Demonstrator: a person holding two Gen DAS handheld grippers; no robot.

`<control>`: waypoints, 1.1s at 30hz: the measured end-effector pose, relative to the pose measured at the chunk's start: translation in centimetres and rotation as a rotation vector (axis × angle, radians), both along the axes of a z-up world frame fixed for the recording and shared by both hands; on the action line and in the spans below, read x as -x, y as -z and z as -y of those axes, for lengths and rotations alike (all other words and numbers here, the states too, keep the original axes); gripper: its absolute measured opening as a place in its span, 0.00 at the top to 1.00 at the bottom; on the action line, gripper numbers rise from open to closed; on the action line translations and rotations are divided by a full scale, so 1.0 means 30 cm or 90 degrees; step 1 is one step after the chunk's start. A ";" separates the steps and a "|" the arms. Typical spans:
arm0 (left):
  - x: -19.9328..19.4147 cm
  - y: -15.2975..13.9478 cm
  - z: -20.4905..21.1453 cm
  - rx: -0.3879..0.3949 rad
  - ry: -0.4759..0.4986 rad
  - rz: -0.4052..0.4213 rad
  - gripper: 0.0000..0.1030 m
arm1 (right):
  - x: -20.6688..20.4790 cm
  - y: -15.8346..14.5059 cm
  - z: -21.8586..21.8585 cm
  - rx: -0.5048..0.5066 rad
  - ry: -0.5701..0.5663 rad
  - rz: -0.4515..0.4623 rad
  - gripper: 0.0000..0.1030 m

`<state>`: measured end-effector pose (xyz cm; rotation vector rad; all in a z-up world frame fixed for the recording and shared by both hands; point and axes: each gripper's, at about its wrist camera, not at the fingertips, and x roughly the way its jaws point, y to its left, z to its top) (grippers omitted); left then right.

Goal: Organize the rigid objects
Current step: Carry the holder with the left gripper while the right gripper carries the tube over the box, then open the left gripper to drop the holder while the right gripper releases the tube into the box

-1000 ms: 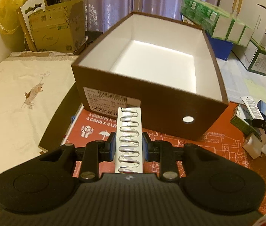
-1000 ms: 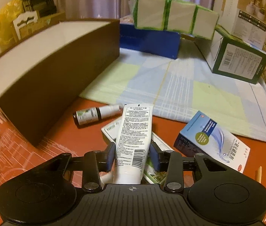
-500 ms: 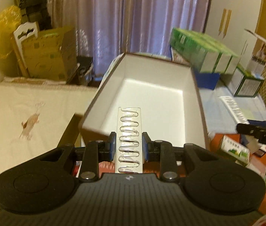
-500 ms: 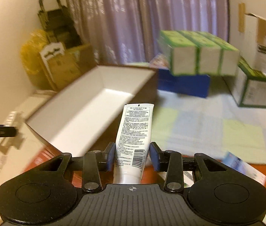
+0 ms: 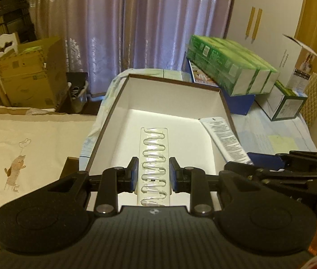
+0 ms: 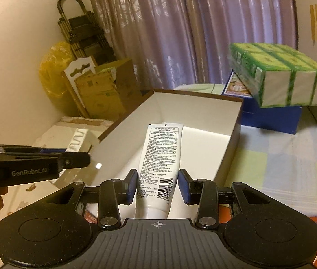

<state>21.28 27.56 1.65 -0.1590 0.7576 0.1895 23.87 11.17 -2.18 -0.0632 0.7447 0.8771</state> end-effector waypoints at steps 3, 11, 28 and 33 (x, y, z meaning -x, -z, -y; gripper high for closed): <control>-0.045 0.041 -0.027 0.005 0.015 -0.021 0.77 | -0.024 0.038 -0.043 0.014 0.012 -0.016 0.65; -0.125 0.148 -0.070 0.012 0.048 -0.073 0.77 | -0.066 0.121 -0.107 0.059 0.034 -0.039 0.65; -0.188 0.248 -0.100 0.011 0.088 -0.126 0.61 | -0.090 0.197 -0.176 0.110 0.060 -0.048 0.63; -0.181 0.244 -0.102 0.013 0.099 -0.128 0.61 | -0.082 0.193 -0.174 0.121 0.051 -0.047 0.56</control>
